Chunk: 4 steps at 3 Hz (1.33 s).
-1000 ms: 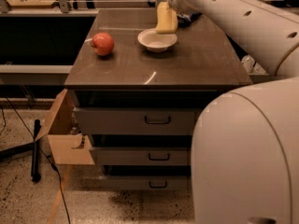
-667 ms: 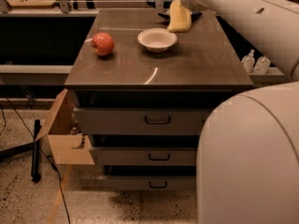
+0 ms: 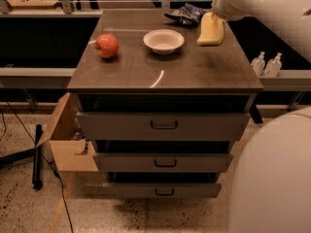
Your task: Pick sponge from paper bowl and place on counter
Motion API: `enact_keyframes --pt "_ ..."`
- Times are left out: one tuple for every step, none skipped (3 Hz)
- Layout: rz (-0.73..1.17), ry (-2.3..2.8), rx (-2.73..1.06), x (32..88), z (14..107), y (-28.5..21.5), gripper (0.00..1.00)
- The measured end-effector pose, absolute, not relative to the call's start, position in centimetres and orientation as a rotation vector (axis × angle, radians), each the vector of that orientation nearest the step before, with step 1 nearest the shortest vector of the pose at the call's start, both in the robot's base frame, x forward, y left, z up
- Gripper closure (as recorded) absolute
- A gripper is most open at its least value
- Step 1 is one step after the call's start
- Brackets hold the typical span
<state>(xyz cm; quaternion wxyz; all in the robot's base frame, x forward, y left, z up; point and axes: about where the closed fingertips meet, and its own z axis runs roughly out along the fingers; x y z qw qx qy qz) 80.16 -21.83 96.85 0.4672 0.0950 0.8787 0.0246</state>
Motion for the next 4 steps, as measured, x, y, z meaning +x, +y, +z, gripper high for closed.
enact_keyframes --pt "0.133 2.218 0.280 78.0 94.5 -21.5 1.00" --pt "0.214 2.264 0.292 76.7 92.9 -20.2 1.00" --pt "0.272 2.299 0.284 75.7 91.5 -18.5 1.00" --pt "0.305 2.304 0.270 75.6 90.5 -16.8 0.84"
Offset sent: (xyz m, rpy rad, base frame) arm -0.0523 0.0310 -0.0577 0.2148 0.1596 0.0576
